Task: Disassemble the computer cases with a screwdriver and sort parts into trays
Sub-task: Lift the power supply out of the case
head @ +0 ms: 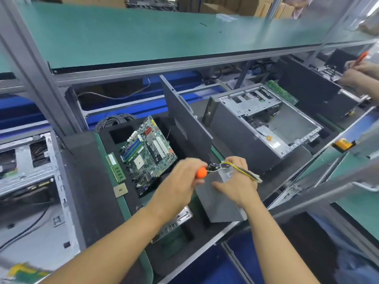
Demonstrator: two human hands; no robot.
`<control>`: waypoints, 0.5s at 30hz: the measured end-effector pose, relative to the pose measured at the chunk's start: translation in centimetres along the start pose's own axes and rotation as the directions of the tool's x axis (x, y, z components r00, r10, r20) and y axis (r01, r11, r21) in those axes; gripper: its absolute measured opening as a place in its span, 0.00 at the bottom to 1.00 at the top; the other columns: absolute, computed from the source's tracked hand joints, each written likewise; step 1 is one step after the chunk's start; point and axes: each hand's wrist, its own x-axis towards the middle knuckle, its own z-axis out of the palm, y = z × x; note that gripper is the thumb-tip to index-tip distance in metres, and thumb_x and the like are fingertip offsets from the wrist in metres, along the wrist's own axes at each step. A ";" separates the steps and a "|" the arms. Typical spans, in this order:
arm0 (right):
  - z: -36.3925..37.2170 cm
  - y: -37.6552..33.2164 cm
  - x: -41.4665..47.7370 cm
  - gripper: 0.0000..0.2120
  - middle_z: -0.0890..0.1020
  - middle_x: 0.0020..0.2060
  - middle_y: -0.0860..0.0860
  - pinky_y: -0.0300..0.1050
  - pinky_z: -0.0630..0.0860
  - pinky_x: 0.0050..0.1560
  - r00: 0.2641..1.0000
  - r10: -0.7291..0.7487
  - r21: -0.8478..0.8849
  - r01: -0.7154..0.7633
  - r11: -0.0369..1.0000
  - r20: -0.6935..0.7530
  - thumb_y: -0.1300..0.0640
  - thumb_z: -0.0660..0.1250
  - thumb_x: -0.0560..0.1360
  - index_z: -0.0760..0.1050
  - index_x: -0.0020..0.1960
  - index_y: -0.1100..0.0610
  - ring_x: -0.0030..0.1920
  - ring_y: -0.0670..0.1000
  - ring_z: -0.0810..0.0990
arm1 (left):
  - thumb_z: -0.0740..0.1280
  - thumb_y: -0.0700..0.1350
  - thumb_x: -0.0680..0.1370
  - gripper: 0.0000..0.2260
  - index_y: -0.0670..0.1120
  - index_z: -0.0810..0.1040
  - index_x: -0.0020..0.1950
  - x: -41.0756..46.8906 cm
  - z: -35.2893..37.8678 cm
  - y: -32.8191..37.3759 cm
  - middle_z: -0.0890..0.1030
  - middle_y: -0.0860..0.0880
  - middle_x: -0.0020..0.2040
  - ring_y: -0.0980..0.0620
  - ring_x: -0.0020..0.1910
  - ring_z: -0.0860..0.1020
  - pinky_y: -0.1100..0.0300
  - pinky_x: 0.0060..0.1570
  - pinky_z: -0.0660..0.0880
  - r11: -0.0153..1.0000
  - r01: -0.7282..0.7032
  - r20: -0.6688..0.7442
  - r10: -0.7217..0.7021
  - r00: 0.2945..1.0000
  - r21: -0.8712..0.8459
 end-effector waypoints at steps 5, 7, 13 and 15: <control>1.7 -1.4 0.0 0.28 0.63 0.55 0.33 0.45 0.67 0.50 0.993 -0.090 -0.073 0.096 0.993 0.080 0.41 0.77 0.61 0.62 0.52 0.36 0.45 0.39 0.70 | 0.59 0.46 0.83 0.09 0.50 0.71 0.63 1.2 -3.7 -1.1 0.71 0.57 0.57 0.56 0.57 0.74 0.53 0.61 0.73 0.972 0.203 -0.240 -0.226 0.944 -0.115; 3.2 -2.2 0.1 0.29 0.63 0.57 0.34 0.44 0.66 0.53 0.987 -0.127 -0.148 0.141 0.979 0.100 0.40 0.76 0.61 0.63 0.55 0.37 0.45 0.37 0.68 | 0.59 0.47 0.83 0.09 0.51 0.71 0.63 1.3 -4.8 -1.7 0.73 0.55 0.56 0.49 0.54 0.77 0.44 0.55 0.76 0.952 0.261 -0.301 -0.299 0.906 -0.161; 6.2 -3.1 1.8 0.28 0.66 0.59 0.36 0.40 0.60 0.51 0.992 -0.065 -0.298 0.096 0.950 0.111 0.38 0.74 0.63 0.65 0.58 0.40 0.51 0.46 0.75 | 0.59 0.50 0.83 0.10 0.63 0.70 0.61 1.2 -6.9 -2.6 0.75 0.54 0.57 0.48 0.51 0.79 0.44 0.50 0.79 0.944 0.244 -0.433 -0.319 0.843 -0.222; 6.8 -2.9 2.2 0.28 0.66 0.60 0.37 0.41 0.63 0.53 0.993 -0.035 -0.318 0.069 0.945 0.113 0.38 0.73 0.64 0.65 0.59 0.40 0.53 0.46 0.76 | 0.59 0.49 0.83 0.11 0.65 0.69 0.61 1.3 -7.4 -2.5 0.75 0.55 0.57 0.50 0.51 0.79 0.44 0.50 0.80 0.942 0.258 -0.455 -0.331 0.827 -0.216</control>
